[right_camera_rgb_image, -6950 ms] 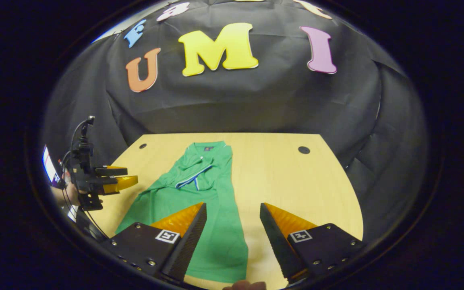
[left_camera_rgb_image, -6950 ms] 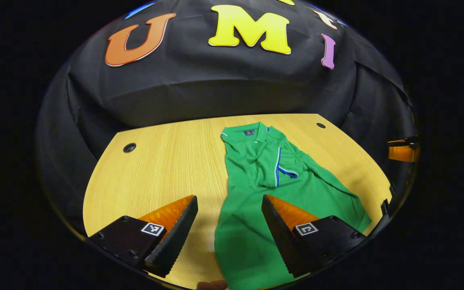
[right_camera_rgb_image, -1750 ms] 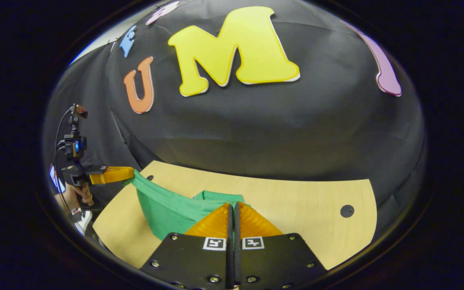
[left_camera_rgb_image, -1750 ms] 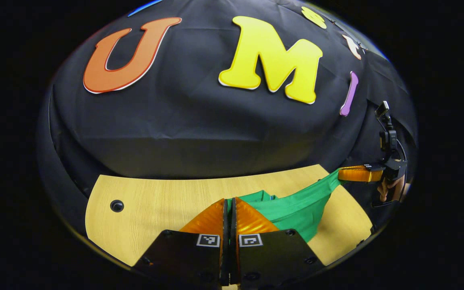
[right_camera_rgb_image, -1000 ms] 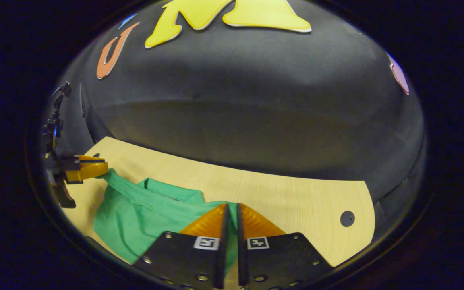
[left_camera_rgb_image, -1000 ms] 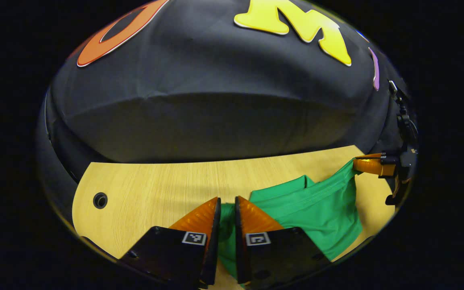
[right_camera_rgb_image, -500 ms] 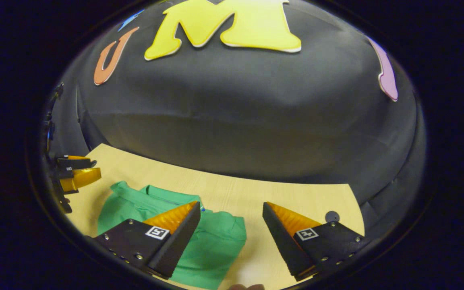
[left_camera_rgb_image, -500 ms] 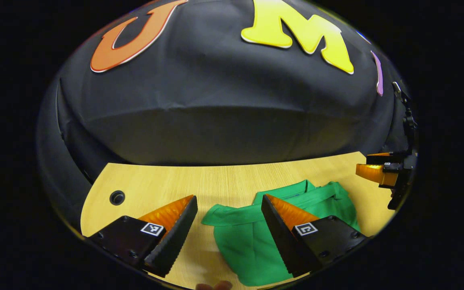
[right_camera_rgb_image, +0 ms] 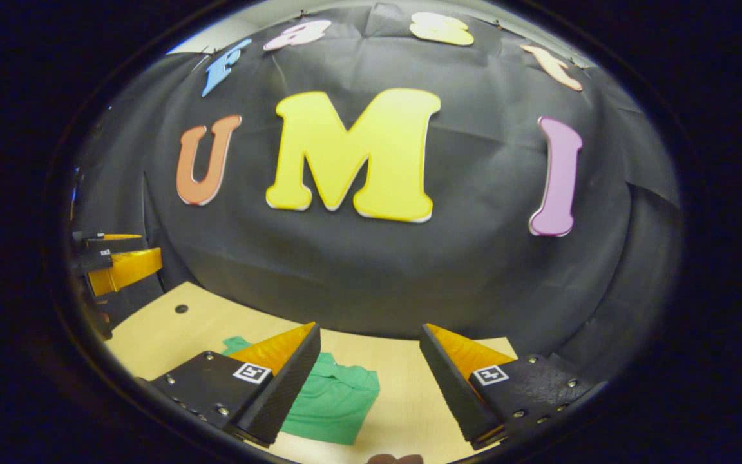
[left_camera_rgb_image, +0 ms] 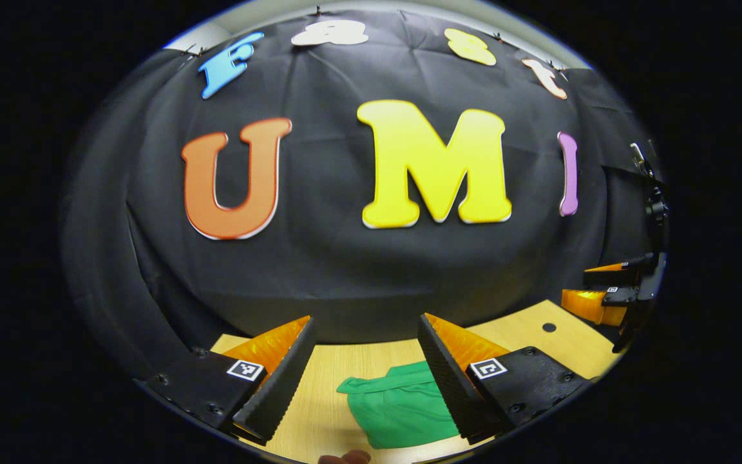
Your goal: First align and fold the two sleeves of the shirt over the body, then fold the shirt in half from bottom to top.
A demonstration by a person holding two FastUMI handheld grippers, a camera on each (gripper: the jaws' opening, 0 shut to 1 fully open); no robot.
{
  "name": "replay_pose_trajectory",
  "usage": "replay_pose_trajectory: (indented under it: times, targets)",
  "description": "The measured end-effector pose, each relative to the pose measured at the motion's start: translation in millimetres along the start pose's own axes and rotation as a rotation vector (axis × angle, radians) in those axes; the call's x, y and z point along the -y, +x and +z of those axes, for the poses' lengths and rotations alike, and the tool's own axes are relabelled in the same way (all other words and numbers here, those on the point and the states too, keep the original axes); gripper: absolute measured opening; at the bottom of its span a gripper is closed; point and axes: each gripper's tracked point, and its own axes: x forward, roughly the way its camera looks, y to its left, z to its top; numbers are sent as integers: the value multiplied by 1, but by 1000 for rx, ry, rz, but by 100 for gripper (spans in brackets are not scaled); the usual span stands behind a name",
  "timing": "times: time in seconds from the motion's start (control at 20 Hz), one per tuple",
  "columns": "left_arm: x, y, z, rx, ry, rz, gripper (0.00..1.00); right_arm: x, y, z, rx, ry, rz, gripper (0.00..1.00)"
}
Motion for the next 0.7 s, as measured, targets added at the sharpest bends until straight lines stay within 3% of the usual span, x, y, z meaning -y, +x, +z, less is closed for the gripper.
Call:
replay_pose_trajectory:
  times: [0.2, 0.25, 0.45, 0.7]
  targets:
    - [9, -69, 47, 116, -37, 39, 100, -4, -74, 37, 119, -22, -46, 97]
    - [6, -85, 53, 138, -55, 60, 96, -6, -92, 39, 136, -34, -52, 97]
    - [11, -141, 51, 161, -47, 85, 99, -30, -149, 24, 140, -22, -30, 97]
    - [39, -189, 21, 156, -54, 58, 99, -46, -198, 4, 182, 19, -44, 98]
